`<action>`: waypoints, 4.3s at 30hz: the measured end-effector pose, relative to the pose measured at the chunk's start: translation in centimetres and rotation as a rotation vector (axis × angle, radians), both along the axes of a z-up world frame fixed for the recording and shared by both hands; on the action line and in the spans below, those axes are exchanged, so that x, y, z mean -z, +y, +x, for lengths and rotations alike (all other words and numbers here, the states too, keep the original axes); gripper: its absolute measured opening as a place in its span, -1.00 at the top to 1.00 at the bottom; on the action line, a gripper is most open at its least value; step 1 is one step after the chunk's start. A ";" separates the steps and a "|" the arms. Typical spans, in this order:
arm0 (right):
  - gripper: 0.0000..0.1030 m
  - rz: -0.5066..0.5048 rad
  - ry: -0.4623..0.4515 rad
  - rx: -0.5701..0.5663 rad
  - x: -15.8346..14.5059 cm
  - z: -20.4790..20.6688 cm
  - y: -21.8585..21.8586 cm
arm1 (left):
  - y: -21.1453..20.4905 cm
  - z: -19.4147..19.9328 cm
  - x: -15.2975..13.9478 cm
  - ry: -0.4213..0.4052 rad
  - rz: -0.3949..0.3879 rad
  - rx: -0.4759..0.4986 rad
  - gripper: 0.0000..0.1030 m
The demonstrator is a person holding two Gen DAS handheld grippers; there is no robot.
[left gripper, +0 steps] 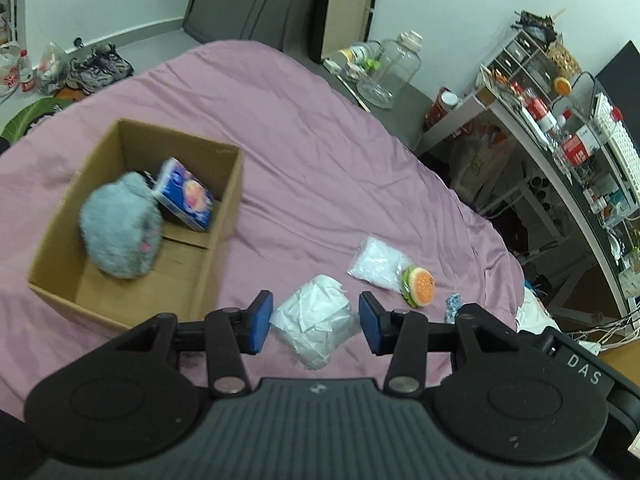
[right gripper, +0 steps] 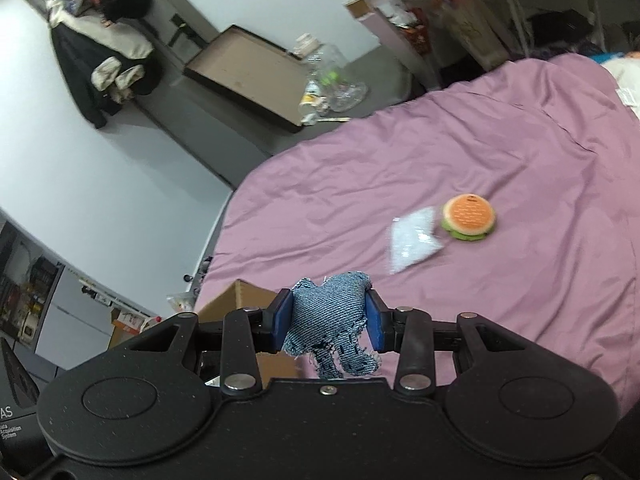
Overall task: Organize soft objects
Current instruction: 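Carry the tissue bundle and denim cloth with both tools over the box, then open the left tool over the box while the right tool drops the denim cloth inside, then move both tools toward the clear bead bag and the burger plush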
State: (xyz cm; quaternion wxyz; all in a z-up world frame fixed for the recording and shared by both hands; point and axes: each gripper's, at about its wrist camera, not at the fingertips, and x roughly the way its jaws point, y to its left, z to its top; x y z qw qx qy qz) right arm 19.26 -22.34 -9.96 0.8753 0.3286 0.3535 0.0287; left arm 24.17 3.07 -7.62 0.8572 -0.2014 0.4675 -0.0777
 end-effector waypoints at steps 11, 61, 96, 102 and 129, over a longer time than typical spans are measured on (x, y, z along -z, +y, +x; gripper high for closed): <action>0.26 0.000 -0.052 -0.095 -1.8 1.2 5.0 | 7.0 -0.1 -1.1 -0.014 0.024 -0.090 0.11; -0.08 0.004 0.053 -0.260 2.4 9.9 14.6 | 14.1 7.1 4.4 0.162 0.046 -0.190 -0.35; -0.72 -0.172 -0.014 -0.085 -1.8 4.1 0.7 | 3.2 4.2 -1.7 0.027 0.267 -0.021 -0.75; -0.88 -0.196 -0.022 -0.054 -1.9 3.9 -2.7 | -0.1 4.2 -2.2 -0.014 0.286 0.030 -0.75; -1.00 -0.085 0.090 0.037 5.5 7.3 -12.3 | -13.8 8.9 3.9 0.107 0.347 0.179 -1.00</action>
